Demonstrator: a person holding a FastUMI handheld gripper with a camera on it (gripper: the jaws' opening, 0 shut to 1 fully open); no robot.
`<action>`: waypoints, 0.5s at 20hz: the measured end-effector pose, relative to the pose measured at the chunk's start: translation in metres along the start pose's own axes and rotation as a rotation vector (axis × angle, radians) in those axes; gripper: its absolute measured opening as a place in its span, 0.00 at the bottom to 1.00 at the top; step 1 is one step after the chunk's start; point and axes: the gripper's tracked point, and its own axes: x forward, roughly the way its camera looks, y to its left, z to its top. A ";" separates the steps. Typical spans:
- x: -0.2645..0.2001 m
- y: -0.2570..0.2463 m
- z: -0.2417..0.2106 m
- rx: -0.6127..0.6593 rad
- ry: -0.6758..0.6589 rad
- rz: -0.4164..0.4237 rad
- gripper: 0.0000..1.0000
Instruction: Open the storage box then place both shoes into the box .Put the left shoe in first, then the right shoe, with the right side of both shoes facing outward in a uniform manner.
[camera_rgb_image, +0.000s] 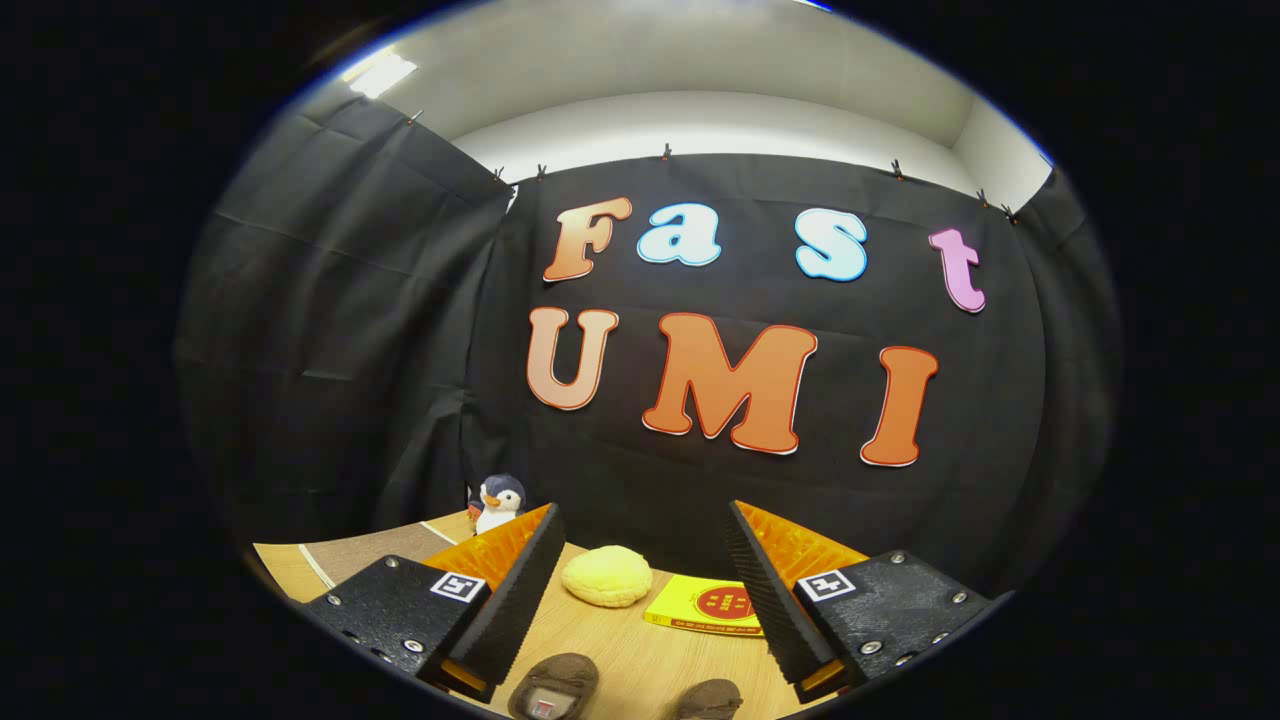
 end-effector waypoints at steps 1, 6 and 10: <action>0.001 0.000 0.001 -0.001 -0.001 0.004 0.98; 0.005 0.004 -0.014 0.028 0.040 0.045 0.97; 0.010 0.035 -0.039 0.067 0.130 0.161 0.97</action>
